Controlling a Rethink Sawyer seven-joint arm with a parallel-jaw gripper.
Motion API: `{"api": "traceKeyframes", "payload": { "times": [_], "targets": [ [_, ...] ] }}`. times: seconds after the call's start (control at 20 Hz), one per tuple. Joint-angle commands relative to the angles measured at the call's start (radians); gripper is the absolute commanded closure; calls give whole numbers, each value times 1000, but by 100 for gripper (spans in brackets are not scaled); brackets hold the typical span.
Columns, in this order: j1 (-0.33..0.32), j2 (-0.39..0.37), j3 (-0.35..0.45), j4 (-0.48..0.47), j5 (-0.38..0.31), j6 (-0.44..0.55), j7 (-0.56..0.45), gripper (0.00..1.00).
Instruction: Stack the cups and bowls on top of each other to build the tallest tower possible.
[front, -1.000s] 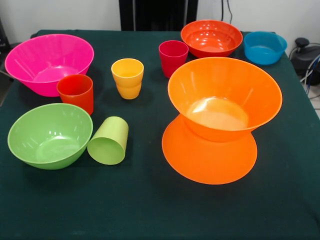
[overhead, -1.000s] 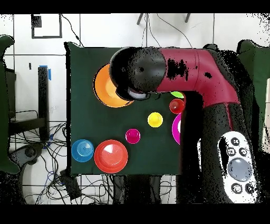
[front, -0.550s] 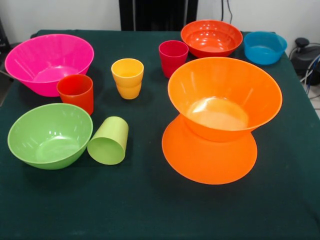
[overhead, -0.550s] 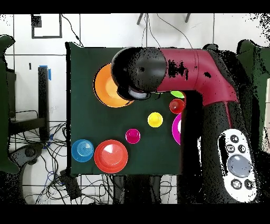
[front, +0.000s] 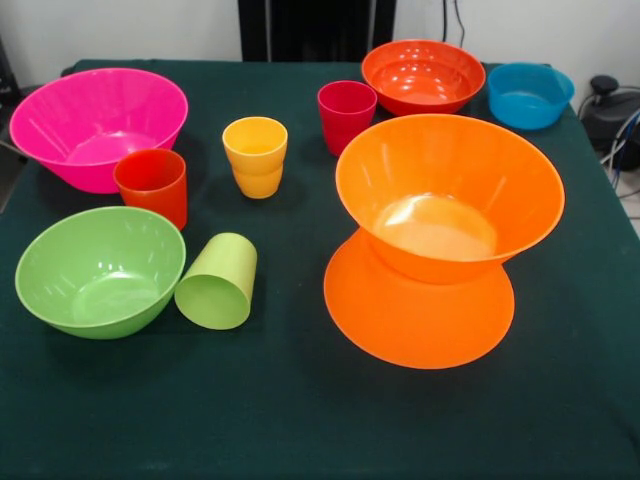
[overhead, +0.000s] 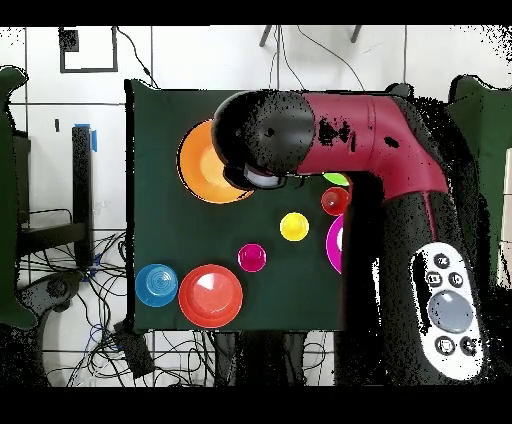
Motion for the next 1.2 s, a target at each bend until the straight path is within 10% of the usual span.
{"api": "traceKeyframes", "payload": {
  "times": [0.05,1.2],
  "targets": [
    [55,92,-61,6,-61,-56,134,0],
    [65,182,-48,-109,-45,-18,0,0]
  ]
}}
